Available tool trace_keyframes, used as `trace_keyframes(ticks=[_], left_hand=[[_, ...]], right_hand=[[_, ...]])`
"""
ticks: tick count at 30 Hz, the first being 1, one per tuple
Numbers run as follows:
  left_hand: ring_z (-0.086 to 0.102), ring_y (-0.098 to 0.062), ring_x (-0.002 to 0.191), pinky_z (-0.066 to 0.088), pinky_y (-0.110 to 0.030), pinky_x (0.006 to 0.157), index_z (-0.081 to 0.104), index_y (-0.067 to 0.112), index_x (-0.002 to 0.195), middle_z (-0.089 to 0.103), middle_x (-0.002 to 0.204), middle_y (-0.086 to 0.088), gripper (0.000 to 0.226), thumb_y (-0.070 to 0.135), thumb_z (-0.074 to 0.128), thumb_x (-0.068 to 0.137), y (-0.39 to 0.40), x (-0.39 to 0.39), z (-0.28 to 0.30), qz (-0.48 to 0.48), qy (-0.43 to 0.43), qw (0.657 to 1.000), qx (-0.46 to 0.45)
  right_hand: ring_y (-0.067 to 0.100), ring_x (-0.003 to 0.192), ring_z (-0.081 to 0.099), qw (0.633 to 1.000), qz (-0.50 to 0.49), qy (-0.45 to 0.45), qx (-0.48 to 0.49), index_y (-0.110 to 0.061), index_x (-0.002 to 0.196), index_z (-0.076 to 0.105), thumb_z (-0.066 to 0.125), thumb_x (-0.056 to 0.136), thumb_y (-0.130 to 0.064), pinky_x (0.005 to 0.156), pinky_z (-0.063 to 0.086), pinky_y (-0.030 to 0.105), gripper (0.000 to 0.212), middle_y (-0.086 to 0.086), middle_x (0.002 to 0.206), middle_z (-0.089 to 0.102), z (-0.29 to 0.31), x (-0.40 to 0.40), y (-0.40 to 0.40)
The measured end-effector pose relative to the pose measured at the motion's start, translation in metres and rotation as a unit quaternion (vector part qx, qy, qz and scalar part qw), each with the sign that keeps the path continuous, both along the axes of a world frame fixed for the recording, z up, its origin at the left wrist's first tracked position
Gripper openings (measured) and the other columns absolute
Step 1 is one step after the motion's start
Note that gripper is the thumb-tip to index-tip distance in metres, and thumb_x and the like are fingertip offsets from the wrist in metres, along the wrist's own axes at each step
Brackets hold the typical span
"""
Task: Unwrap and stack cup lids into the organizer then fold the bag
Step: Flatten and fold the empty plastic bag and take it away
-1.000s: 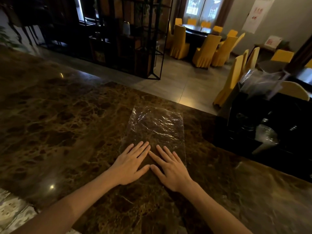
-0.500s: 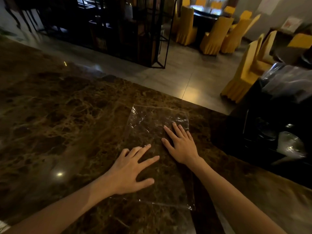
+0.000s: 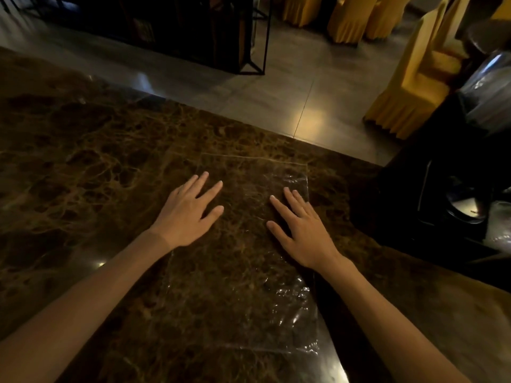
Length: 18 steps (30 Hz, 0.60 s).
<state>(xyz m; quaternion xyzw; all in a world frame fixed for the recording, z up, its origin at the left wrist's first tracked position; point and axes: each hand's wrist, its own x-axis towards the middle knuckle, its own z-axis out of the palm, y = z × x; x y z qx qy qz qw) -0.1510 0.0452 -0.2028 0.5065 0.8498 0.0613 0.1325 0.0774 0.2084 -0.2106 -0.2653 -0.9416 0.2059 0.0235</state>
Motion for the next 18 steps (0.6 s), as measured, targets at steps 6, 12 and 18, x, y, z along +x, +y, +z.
trace_keyframes(ticks=[6,12,18], left_hand=[[0.037,-0.029,0.143,0.038,-0.046,0.115,0.027,0.026,0.157,0.032,0.16,-0.009,0.08,0.046,0.068,0.091,-0.018,0.024,0.021,0.17,-0.132,0.973,0.082],[0.058,-0.008,0.105,0.046,-0.023,0.078,0.035,0.026,0.153,0.049,0.15,-0.003,0.086,0.021,0.084,0.082,-0.022,0.028,0.026,0.302,-0.34,0.864,0.214],[0.068,-0.015,0.109,0.05,-0.031,0.079,0.051,0.024,0.14,0.075,0.115,0.005,0.07,0.017,0.085,0.079,-0.025,0.01,0.022,0.329,-0.467,0.781,0.252]], right_hand=[[0.021,0.146,0.038,0.97,-0.174,0.096,-0.142,-0.022,0.159,0.028,0.072,0.094,-0.037,0.12,0.039,0.044,0.081,0.004,0.161,0.035,0.026,0.025,-0.01],[0.02,0.126,0.057,0.847,-0.323,0.21,-0.367,-0.023,0.157,0.031,0.08,0.089,-0.02,0.1,0.057,0.05,0.084,0.003,0.152,0.047,0.038,0.024,-0.01],[0.024,0.103,0.075,0.76,-0.356,0.259,-0.478,-0.016,0.152,0.039,0.078,0.086,-0.002,0.085,0.063,0.042,0.078,0.006,0.121,0.072,0.037,0.032,0.005]])
